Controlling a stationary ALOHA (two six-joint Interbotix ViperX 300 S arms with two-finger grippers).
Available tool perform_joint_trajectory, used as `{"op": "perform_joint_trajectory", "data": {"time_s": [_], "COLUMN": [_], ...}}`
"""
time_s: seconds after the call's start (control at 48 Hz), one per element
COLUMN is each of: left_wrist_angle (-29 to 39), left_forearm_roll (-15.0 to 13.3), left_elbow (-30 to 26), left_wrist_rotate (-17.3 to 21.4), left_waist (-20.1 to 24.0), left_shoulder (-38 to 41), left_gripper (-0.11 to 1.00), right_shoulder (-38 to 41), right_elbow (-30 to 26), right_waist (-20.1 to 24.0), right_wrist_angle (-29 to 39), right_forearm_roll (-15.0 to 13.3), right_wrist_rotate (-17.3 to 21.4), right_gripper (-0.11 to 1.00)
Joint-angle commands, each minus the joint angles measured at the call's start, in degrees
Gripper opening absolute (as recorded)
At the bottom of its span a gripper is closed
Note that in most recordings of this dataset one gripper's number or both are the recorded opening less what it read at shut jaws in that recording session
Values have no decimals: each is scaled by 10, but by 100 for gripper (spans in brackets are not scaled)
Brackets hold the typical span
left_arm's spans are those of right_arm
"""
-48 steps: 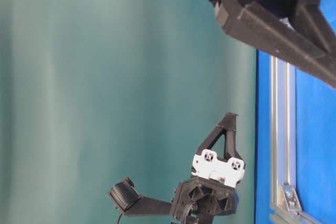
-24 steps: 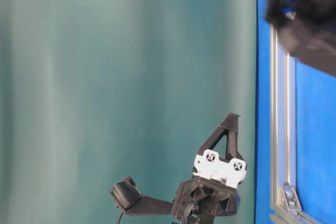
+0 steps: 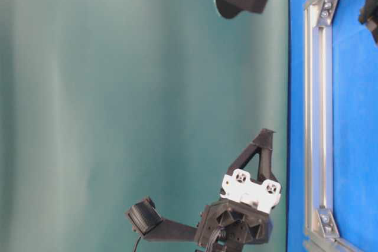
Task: Insert the wire through the string loop located on the right side.
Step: 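Open the right gripper and lower it over the black USB cable end, then close the right gripper on the cable just behind the USB plug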
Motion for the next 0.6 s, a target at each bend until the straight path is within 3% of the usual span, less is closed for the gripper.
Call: {"op": "perform_joint_trajectory", "data": {"time_s": [0.0,0.104,0.396,0.583], "left_wrist_angle": [-3,-3,-3,-3], "left_forearm_roll": [1,2,2,2], "left_elbow": [-5,-4,-4,-4], "left_wrist_rotate": [0,0,0,0], "left_waist": [1,1,2,2], "left_shoulder": [-18,-18,-18,-18], "left_gripper": [0,0,0,0], "right_shoulder": [-11,-11,-11,-13], "right_elbow": [-8,-9,-9,-10], "right_waist": [1,2,3,4], "right_wrist_angle": [-2,-2,12,12], "right_forearm_roll": [2,1,-7,-9], "right_wrist_rotate": [-1,-3,-4,-4], "right_gripper": [70,58,1,-3]}}
